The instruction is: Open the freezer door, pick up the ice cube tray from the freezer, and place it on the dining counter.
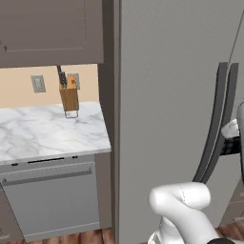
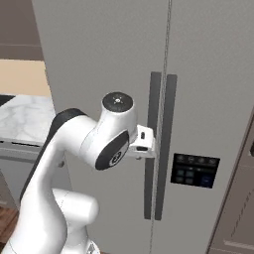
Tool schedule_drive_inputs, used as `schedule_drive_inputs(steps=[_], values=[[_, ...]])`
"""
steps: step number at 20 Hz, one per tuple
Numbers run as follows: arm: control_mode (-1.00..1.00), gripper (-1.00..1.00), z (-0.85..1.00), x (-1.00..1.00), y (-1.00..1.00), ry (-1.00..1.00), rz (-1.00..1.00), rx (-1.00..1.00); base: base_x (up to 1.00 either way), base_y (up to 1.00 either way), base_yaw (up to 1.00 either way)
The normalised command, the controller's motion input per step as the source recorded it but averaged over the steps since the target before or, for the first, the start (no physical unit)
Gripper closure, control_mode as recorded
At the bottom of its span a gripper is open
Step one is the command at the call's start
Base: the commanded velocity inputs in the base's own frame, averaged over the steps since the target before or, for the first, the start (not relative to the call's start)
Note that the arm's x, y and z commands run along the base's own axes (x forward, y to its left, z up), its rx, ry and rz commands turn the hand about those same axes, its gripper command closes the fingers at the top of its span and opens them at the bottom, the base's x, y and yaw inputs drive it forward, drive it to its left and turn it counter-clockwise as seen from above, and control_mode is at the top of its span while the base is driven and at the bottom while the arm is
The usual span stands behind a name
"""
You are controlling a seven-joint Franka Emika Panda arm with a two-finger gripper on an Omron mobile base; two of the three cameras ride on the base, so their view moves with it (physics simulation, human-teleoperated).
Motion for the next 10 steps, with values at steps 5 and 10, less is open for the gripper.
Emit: schedule_drive_inputs(steps=[5,10], values=[[-1.0,-1.0,-0.05,0.0,-0.56,-0.38,0.03,0.0,0.0,0.0,0.0],[-1.0,-1.0,-0.01,0.0,-0.43,-0.4,0.03,0.0,0.0,0.0,0.0]])
